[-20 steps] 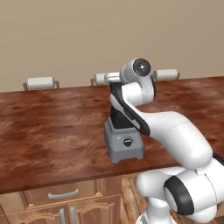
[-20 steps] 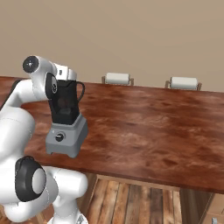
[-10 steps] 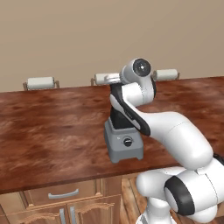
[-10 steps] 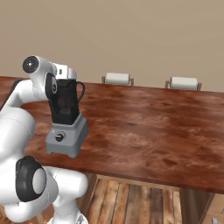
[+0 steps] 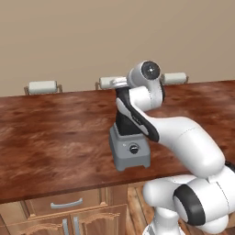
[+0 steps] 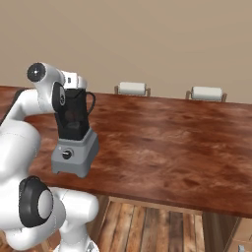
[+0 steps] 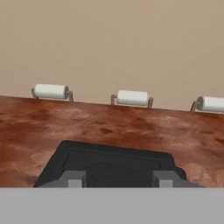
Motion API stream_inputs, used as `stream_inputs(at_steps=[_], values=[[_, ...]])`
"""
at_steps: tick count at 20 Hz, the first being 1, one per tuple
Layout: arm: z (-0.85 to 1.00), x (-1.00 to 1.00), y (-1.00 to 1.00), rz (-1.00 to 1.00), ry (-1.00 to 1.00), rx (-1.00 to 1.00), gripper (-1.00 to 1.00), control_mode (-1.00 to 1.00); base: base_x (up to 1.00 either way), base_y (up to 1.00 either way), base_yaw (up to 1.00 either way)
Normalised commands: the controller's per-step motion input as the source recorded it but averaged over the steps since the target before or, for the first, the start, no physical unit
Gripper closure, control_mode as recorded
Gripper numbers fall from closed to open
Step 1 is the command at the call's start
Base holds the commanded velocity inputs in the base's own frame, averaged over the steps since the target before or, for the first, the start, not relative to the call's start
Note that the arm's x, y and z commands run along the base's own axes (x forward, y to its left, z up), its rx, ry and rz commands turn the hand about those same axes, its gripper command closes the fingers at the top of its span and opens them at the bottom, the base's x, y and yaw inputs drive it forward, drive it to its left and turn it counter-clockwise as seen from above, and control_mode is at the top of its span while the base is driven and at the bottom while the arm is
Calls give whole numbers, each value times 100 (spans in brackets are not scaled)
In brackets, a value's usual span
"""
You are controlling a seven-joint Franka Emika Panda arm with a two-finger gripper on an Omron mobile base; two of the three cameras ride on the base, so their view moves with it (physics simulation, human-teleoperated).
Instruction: Open the blender lid, put the peach in the blender, close the lid, and start the blender.
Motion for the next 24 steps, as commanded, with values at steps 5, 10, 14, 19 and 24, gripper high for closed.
stream_inputs(at_steps=[5,10,14,19,24], values=[[-2,0,1,0,8,0,-100,-100,0,0,0],[6,0,0,-2,8,0,-100,-100,0,0,0],[13,0,5,-5,11,0,-100,-100,0,0,0],[15,0,7,-3,7,0,-100,-100,0,0,0],[6,-8,5,-1,6,0,-100,-100,0,0,0]])
